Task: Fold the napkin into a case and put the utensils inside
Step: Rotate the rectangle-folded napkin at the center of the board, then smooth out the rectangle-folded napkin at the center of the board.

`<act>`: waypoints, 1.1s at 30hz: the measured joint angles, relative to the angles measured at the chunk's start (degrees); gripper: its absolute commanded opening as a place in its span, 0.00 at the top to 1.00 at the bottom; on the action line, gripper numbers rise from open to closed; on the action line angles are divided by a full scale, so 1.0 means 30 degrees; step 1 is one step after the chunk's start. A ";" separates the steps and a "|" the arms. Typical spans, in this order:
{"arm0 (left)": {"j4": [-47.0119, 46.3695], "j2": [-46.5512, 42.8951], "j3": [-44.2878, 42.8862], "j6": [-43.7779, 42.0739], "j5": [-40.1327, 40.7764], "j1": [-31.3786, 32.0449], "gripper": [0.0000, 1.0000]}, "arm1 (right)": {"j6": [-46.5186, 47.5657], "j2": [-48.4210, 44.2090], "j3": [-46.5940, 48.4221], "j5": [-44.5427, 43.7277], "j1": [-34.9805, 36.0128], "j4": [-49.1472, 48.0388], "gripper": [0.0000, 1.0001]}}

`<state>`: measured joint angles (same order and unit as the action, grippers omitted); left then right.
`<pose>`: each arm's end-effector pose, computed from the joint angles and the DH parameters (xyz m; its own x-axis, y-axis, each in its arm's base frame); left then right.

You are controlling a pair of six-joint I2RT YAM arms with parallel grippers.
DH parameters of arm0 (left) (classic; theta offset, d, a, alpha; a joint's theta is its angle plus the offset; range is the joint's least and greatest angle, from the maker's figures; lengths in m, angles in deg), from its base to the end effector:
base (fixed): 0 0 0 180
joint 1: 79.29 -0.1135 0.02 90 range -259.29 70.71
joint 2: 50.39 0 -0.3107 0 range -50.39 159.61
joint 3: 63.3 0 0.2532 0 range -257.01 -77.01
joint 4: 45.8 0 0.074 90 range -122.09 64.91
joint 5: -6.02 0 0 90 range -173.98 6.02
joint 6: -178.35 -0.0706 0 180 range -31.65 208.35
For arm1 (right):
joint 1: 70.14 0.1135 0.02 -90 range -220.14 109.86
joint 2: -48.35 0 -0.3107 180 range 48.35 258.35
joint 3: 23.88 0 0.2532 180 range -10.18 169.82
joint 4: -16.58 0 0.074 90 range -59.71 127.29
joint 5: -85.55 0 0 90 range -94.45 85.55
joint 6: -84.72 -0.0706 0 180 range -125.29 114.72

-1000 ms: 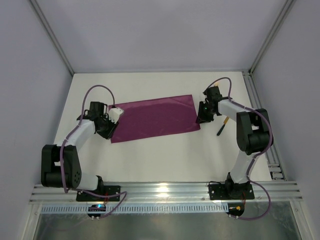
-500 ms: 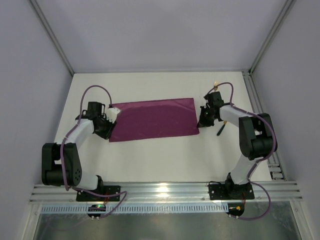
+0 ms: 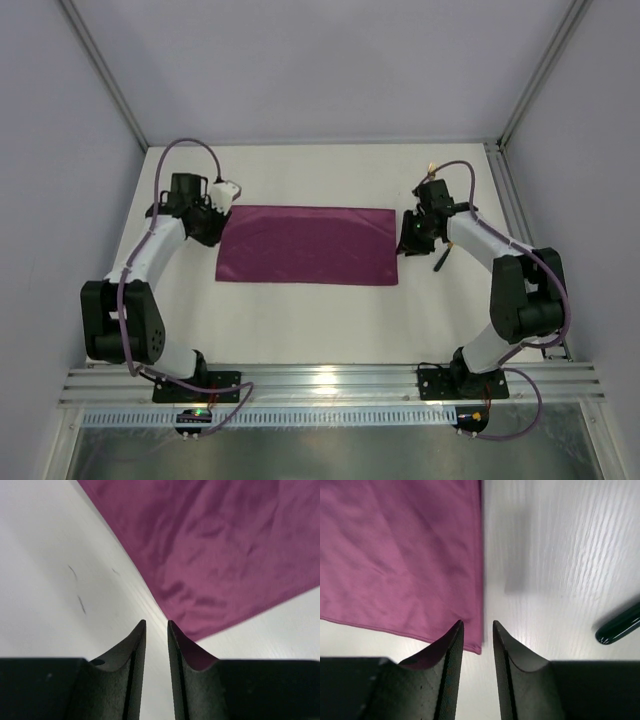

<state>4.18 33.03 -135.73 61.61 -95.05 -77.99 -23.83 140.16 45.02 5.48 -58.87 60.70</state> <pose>0.3021 -0.0204 0.2486 -0.7287 0.4582 -0.5089 0.4964 0.8654 0.0684 0.3105 0.0743 0.1933 -0.9383 0.1326 -0.3195 0.0422 0.9606 0.2747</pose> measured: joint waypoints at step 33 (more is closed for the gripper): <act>0.0539 1.5183 -1.4746 0.3789 0.0860 0.3861 0.88 | -0.8874 1.3027 1.2990 0.4095 0.3257 -0.6098 0.96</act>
<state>5.80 78.58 -179.97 72.98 -92.47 -66.41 -50.45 179.24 83.99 17.76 -49.10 42.41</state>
